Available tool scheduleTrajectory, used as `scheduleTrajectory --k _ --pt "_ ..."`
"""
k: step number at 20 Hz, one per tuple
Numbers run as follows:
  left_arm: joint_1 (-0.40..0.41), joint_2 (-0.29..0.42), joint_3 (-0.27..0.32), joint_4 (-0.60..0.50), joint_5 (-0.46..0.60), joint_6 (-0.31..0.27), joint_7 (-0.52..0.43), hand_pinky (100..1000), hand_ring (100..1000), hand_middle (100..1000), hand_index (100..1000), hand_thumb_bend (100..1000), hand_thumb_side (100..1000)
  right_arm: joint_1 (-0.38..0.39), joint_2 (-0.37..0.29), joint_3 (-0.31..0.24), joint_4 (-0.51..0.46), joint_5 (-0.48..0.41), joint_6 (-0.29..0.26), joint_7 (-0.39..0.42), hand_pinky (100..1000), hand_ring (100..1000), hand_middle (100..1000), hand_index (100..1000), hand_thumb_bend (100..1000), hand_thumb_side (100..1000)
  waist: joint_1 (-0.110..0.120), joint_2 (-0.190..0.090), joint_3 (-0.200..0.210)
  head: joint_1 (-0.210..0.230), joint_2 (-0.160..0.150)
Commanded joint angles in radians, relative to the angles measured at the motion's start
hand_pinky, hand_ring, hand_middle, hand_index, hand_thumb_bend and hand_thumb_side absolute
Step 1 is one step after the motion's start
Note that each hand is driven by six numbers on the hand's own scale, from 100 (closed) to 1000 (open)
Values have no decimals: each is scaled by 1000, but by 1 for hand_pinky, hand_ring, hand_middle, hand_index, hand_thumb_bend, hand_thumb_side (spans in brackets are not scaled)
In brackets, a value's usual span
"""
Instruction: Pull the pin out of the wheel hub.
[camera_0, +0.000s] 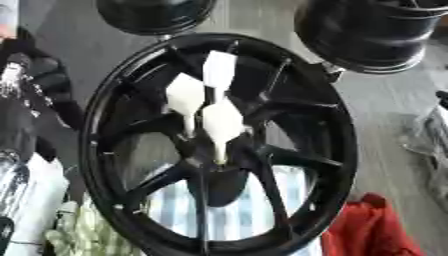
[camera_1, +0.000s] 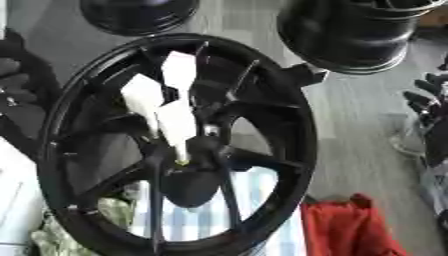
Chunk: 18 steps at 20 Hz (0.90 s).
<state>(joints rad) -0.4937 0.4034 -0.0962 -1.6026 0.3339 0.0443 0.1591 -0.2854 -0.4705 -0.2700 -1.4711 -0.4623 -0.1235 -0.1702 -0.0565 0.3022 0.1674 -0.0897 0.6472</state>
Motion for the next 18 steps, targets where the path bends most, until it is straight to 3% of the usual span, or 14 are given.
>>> scheduleTrajectory --k 1,10,15,18 --pt "-24 28 4 -25 8 -3 -3 659 797 780 771 100 840 -8 -33 -8 -9 -1 -2 -3 905 734 760 817 100 740 3 -17 -1 -6 -7" --pt "-61 92 6 -52 44 -6 -7 659 799 783 774 100 810 -2 -36 -11 -11 -1 -3 -5 905 734 760 817 100 740 7 -18 2 -13 0" --pt "-146 187 -17 -108 28 -5 -63 670 810 792 781 100 724 7 -38 -12 -9 3 -3 -7 905 734 761 817 100 742 9 -21 7 -30 3" --pt "-212 265 -62 -165 -1 -19 -114 686 800 781 792 100 608 16 -42 -9 -9 8 -2 -6 905 734 761 817 100 744 18 -26 7 -33 10"
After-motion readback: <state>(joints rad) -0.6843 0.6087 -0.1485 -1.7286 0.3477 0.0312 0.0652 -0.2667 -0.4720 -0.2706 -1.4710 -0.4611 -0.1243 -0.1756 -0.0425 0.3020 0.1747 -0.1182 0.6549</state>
